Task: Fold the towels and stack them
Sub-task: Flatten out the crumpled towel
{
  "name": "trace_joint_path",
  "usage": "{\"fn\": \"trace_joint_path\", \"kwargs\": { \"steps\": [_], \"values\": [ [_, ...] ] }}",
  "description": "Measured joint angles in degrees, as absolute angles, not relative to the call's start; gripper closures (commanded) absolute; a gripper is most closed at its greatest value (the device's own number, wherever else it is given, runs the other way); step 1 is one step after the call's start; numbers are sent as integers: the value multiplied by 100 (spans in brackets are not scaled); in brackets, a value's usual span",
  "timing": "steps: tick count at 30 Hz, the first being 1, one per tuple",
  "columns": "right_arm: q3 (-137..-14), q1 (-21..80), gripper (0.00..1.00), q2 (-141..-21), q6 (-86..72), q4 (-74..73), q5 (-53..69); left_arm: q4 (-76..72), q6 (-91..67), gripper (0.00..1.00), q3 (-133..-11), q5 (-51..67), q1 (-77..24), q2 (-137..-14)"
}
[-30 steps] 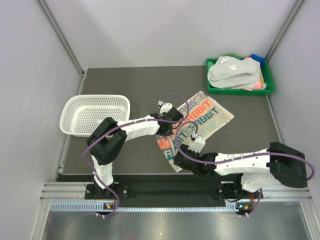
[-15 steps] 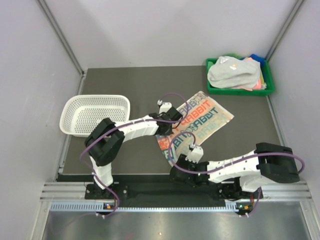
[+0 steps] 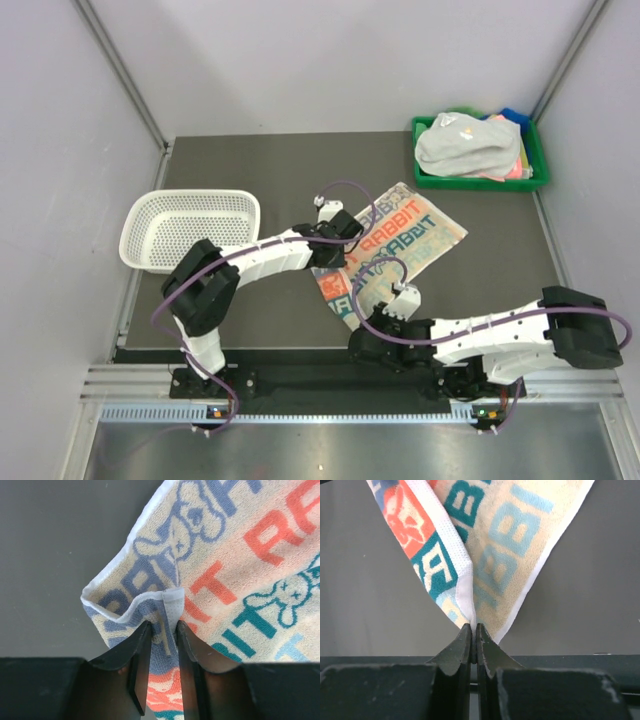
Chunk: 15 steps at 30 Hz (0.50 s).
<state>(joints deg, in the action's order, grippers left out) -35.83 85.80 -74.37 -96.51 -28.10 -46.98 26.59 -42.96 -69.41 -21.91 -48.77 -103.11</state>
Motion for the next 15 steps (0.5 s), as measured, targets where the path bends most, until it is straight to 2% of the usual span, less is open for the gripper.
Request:
{"fn": "trace_joint_path", "kwargs": {
  "steps": [8, 12, 15],
  "values": [
    [-3684, 8580, 100, -7367, -9598, -3098, -4783, 2742, -4169, 73, -7391, -2193, -4838, -10407],
    [-3688, 8580, 100, -7393, -9557, -3124, -4801, 2755, -4147, 92, -7461, -2193, -4834, -10521],
    [-3688, 8580, 100, -7397, -9537, -3138, -4807, 2794, -4139, 100, -7459, -2193, -4834, -10582]
  ]
}}
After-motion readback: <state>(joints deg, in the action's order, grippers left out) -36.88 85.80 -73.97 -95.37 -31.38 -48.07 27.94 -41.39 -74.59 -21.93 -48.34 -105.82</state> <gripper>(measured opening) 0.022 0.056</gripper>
